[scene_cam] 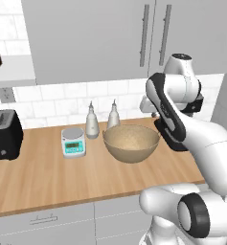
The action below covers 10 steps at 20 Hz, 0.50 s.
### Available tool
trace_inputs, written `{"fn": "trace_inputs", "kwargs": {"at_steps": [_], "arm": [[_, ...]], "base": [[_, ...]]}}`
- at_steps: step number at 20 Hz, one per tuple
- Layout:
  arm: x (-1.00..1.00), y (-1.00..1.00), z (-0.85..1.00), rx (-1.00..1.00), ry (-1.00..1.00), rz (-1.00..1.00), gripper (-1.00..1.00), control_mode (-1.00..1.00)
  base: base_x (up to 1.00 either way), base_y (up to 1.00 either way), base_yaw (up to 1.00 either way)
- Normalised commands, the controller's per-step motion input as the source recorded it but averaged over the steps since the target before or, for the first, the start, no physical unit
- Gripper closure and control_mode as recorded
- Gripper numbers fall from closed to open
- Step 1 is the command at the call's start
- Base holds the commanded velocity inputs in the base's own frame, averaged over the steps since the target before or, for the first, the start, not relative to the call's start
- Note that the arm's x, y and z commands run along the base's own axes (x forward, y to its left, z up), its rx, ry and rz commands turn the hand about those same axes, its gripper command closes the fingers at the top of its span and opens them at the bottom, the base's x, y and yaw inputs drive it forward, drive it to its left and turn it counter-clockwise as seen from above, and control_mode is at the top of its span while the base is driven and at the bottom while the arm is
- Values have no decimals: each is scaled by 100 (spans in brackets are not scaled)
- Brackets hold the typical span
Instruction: Open the cabinet, pick up the bread from the cabinet and place it in the basket. Then move the basket to the dining counter.
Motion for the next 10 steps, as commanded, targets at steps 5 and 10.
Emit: {"fn": "trace_inputs", "kwargs": {"at_steps": [5,10], "arm": [[-2,-1,0,0,-1,0,-100,-100],[-5,0,49,-1,-46,-2,-100,-100]], "base": [[0,0,0],[0,0,0]]}}
